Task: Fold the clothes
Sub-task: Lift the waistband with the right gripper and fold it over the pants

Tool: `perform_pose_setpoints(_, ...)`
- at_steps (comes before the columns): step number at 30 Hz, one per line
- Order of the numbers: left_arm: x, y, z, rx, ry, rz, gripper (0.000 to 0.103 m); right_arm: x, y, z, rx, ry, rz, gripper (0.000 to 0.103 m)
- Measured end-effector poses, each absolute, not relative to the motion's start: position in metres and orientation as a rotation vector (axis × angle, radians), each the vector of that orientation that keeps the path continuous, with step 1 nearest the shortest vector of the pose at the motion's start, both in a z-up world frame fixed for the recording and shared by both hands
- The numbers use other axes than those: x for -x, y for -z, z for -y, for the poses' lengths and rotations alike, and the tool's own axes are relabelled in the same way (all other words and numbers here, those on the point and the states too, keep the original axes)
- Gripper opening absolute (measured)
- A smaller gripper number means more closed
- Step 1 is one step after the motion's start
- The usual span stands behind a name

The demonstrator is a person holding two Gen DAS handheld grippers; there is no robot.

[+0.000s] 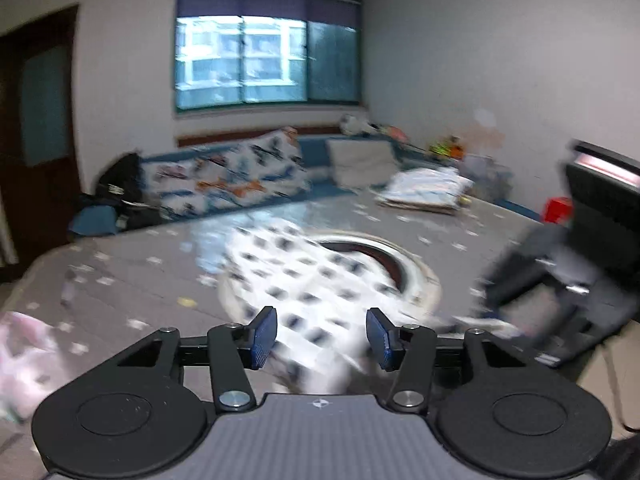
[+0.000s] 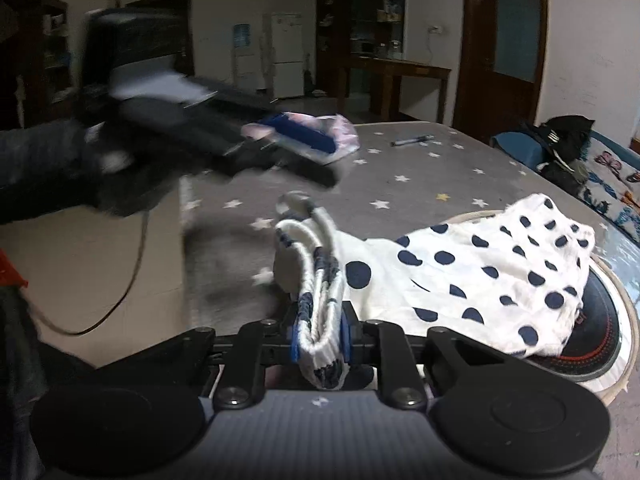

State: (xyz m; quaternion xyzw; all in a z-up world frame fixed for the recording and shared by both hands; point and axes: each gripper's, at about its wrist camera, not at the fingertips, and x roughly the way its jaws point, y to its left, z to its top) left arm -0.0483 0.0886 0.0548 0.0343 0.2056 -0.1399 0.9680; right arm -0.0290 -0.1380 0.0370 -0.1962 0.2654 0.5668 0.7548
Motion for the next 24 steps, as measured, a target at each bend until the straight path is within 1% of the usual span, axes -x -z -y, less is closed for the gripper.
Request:
perform_pose_setpoints(5, 0.026, -0.051, -0.090, -0.084, 0.261, -0.476, 0.054, 0.062, -0.050, 0.149, 0.448, -1.336, -0.587, 0.017)
perform_pose_setpoints(12, 0.004, -0.017, -0.058, -0.175, 0.366, -0.565, 0.053, 0.098, -0.075, 0.163, 0.427, -1.429, -0.587, 0.017)
perform_pose_setpoints(20, -0.002, 0.022, -0.044, -0.271, 0.406, -0.661, 0.052, 0.085, -0.103, 0.178, 0.333, -1.427, -0.572, 0.017)
perform_pose_setpoints(24, -0.003, 0.024, -0.057, -0.226, 0.411, -0.676, 0.052, 0.068, -0.116, 0.182, 0.298, -1.404, -0.549, 0.017)
